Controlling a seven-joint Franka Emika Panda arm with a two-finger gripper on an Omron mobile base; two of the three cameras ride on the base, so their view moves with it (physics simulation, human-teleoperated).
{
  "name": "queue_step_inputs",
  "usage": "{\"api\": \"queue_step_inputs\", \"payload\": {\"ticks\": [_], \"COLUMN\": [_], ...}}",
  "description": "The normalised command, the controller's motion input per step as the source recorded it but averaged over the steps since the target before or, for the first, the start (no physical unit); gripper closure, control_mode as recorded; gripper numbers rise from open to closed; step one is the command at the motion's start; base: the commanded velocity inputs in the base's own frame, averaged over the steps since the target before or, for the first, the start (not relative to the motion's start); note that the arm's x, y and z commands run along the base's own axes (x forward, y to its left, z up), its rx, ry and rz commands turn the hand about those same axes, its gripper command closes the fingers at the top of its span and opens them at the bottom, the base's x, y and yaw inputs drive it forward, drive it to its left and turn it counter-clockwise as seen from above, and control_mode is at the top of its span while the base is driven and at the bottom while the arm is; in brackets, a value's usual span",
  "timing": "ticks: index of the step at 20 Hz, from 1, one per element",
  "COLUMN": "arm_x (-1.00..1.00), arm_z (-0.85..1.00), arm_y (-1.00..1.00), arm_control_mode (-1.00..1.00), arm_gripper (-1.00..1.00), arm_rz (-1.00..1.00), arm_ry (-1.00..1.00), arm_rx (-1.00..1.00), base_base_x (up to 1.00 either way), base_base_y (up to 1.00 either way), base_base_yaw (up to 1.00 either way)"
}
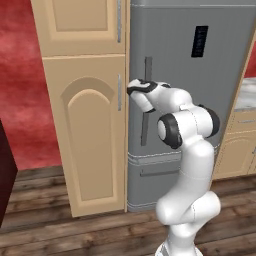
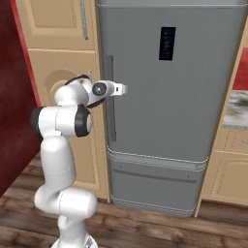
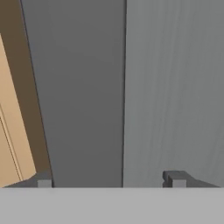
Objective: Retrieve the apple and pear from the fridge and place them into the bowl on the dining table.
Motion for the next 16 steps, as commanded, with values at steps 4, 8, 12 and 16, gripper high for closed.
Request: {"api": "queue_step_inputs", "payload": {"ticks": [4, 8, 12, 16], "arm_x": [0.43, -0.24, -0.69, -0.91], "arm_z": [0.06, 0.28, 0.47, 0.56], "arm_y": [0.00, -0.06, -0.21, -0.34], "arm_control_mode": [-1.00, -1.00, -1.00, -1.00], "arm_gripper": [1.00, 1.00, 1.00, 1.00], "arm_rz": [0.00, 0.00, 0.00, 0.00], "arm_ry": [0.15, 0.22, 0.20, 0.23], "arm_rx": [0.00, -0.02, -0.03, -0.01], "base_base_x": [0.00, 0.00, 0.00, 0.00], "base_base_y": [0.00, 0.00, 0.00, 0.00], "base_base_yaw": [0.00, 0.00, 0.00, 0.00]}}
